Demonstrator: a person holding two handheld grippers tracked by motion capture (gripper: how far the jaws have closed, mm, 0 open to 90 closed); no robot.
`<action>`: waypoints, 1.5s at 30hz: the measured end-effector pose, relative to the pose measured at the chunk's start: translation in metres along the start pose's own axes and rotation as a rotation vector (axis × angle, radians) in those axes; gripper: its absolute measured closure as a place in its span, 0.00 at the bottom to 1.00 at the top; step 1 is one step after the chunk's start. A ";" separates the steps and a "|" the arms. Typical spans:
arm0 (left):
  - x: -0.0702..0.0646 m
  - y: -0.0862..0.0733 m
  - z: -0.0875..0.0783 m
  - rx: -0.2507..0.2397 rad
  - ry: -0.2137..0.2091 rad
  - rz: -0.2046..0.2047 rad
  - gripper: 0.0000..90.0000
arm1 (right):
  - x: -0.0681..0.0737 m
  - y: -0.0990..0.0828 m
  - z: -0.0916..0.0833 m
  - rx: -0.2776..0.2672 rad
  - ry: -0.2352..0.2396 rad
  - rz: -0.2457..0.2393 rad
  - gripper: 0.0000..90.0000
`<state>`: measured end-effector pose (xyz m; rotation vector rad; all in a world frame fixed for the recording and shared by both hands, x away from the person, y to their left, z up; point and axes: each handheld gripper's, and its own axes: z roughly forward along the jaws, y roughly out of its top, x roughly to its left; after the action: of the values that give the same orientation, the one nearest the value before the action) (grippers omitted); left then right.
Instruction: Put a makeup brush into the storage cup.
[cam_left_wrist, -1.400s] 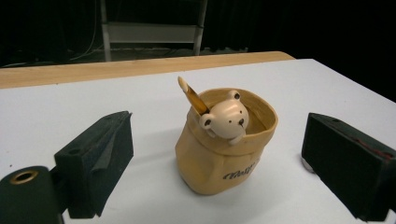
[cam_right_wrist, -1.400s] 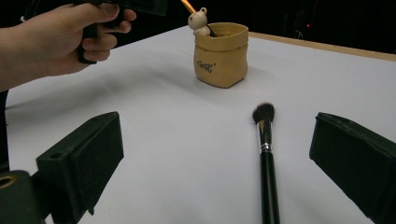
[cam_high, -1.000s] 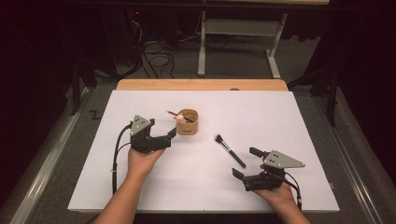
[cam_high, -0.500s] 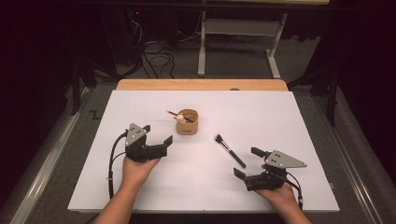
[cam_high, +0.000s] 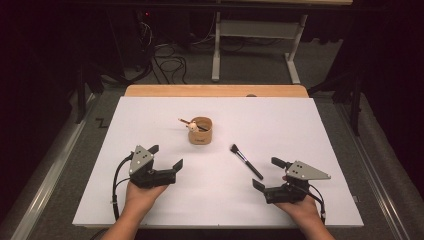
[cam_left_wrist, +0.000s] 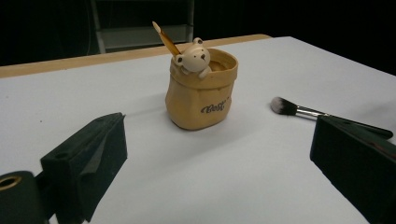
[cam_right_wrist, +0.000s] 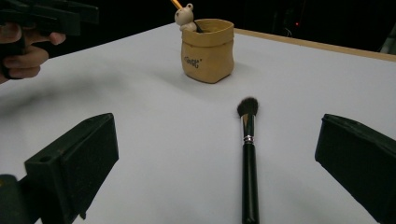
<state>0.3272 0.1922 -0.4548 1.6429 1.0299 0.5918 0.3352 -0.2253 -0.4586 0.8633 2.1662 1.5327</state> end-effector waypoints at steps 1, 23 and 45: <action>0.000 -0.001 -0.002 -0.002 0.001 0.000 0.05 | 0.000 0.000 0.000 -0.006 -0.008 0.004 0.00; 0.008 -0.031 -0.023 -0.023 -0.031 0.002 0.15 | -0.024 -0.001 -0.020 -0.010 -0.154 0.015 0.00; 0.016 -0.029 -0.023 -0.020 -0.018 0.000 0.04 | -0.039 -0.003 -0.011 0.066 -0.223 0.050 0.00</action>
<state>0.3079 0.2197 -0.4768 1.6274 1.0082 0.5844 0.3573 -0.2591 -0.4603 1.0625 2.0573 1.3235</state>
